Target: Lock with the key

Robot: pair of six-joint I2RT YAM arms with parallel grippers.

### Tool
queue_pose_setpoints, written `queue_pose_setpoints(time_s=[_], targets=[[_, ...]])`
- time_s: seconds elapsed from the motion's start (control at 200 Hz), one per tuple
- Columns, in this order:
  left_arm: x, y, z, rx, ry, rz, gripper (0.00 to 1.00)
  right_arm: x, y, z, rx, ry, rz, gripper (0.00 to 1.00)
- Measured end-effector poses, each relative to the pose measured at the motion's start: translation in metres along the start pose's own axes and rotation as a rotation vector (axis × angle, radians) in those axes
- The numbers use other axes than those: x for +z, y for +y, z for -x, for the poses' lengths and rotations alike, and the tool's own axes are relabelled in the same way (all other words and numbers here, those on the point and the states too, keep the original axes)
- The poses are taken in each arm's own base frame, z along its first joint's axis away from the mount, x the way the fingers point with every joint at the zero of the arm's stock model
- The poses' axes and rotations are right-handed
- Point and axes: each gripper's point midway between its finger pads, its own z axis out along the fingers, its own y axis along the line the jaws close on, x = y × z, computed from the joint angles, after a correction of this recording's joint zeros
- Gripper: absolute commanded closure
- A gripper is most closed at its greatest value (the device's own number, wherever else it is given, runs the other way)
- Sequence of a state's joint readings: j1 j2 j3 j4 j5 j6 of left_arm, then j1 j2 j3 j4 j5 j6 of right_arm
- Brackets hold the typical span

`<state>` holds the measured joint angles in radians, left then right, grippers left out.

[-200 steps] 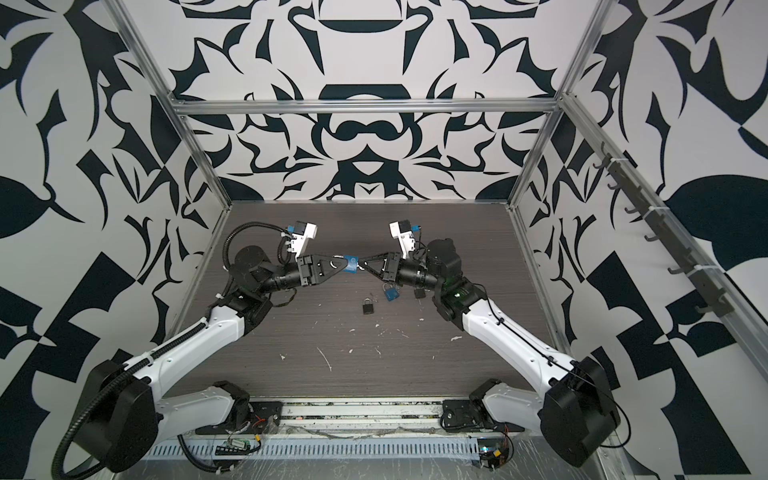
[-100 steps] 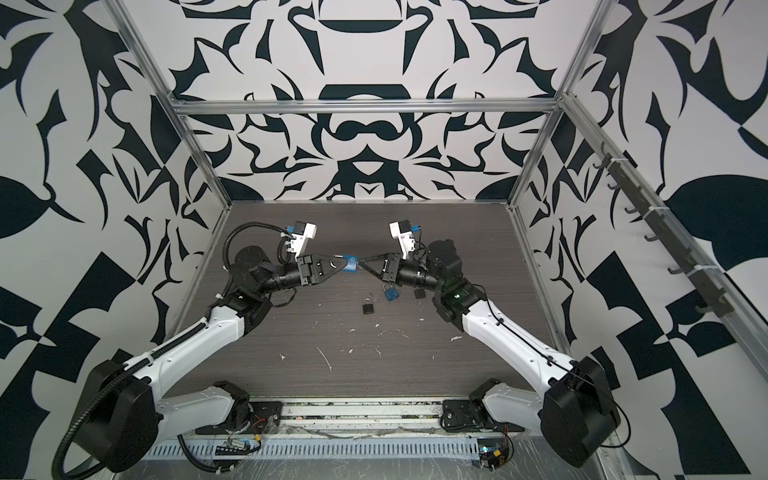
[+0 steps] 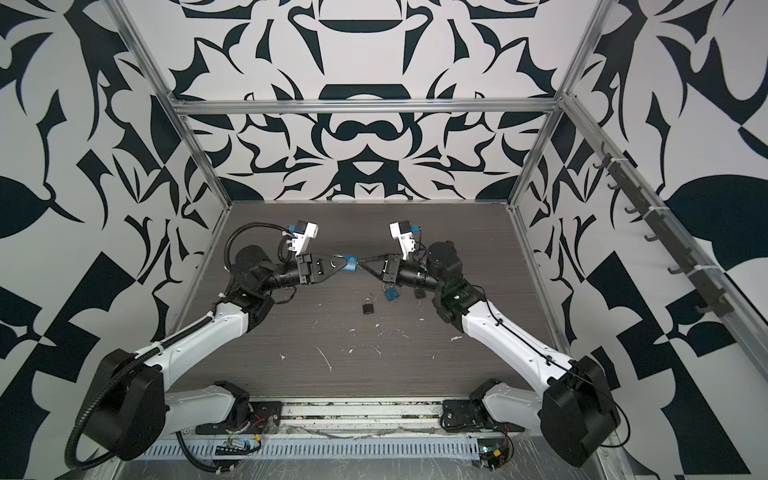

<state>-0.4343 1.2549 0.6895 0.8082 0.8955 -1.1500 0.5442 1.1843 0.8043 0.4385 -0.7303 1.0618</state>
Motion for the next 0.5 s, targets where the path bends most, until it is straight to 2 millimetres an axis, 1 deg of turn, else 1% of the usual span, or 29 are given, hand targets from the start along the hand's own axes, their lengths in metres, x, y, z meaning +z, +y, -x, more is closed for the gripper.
queue_pose_setpoints(time_s=[0.16, 0.5], targets=[[-0.0013, 0.0016, -0.0025, -0.014, 0.011, -0.013, 1.0, -0.0008, -0.003, -0.0024, 0.012, 0.008, 0.002, 1.0], [-0.0031, 0.0, -0.0038, -0.02, 0.027, -0.022, 1.0, -0.0018, -0.0019, -0.0053, 0.003, 0.018, 0.023, 1.0]])
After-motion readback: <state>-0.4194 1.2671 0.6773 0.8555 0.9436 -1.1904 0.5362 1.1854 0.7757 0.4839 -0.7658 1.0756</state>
